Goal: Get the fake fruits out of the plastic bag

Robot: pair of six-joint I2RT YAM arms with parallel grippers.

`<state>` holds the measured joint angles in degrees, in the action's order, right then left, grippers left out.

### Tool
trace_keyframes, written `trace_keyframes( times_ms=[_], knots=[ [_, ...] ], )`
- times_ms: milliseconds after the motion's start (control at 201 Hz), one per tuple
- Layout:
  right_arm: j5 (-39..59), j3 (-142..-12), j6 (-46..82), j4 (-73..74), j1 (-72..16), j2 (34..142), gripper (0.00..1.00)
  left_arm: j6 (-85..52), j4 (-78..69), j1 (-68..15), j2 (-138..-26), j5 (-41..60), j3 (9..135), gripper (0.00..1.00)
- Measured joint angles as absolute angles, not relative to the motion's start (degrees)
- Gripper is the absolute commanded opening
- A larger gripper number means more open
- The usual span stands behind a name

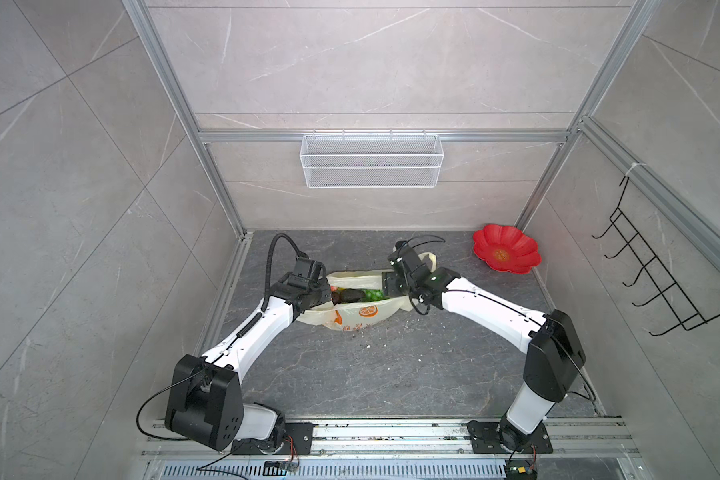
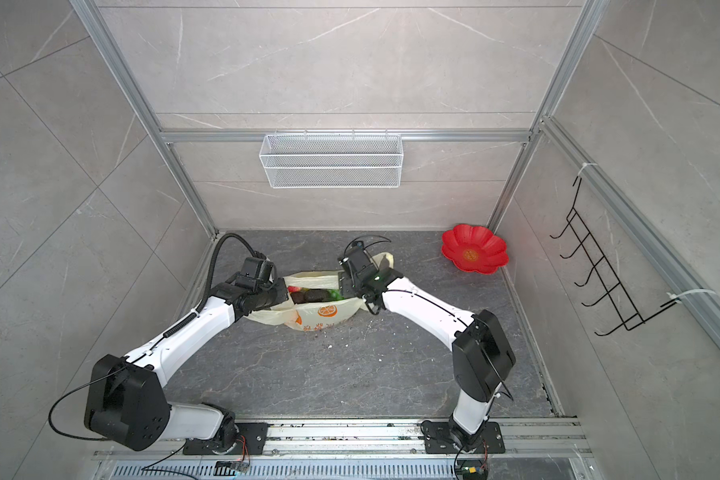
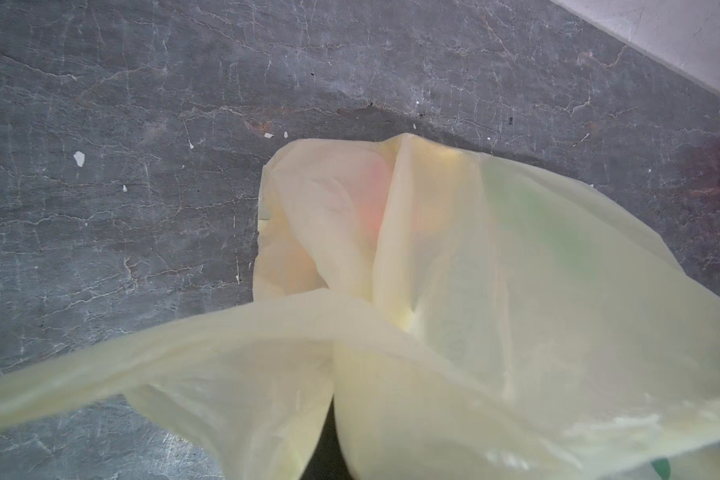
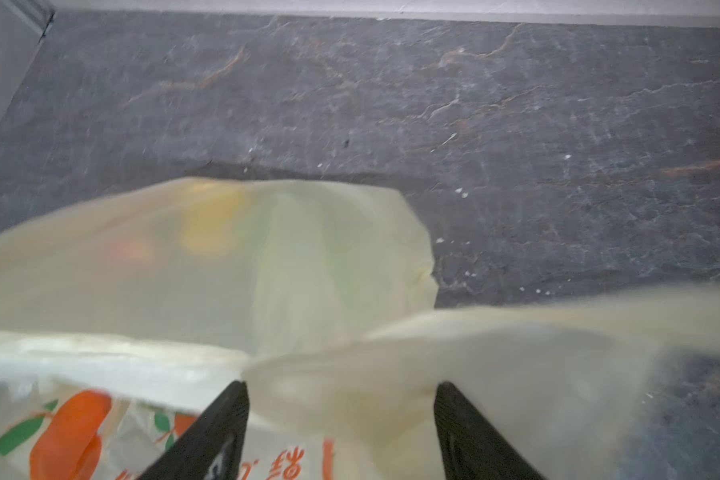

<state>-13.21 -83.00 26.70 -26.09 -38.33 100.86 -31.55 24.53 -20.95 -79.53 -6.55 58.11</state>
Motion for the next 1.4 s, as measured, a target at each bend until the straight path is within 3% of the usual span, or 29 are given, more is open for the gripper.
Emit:
trace_keyframes(
  times_ms=[169, 483, 812, 1404],
  knots=[
    [-8.86, -83.90, 23.97, -23.70, -33.67, 103.04, 0.83, -30.94, 22.83, -20.95, -79.53, -4.93, 56.84, 0.05],
    [-8.75, -72.36, 14.87, -18.81, -40.88, 95.15, 0.88, -30.46, 22.50, -20.84, -81.78, -4.34, 58.33, 0.05],
    [-10.09, -66.39, 9.17, -15.05, -40.99, 87.96, 0.89, -30.39, 23.05, -19.64, -83.61, -4.29, 60.12, 0.05],
    [-26.02, -84.36, 6.50, -22.02, -46.68, 106.54, 0.91, -30.41, 22.68, -19.33, -81.82, -2.42, 57.80, 0.06]
  ],
)
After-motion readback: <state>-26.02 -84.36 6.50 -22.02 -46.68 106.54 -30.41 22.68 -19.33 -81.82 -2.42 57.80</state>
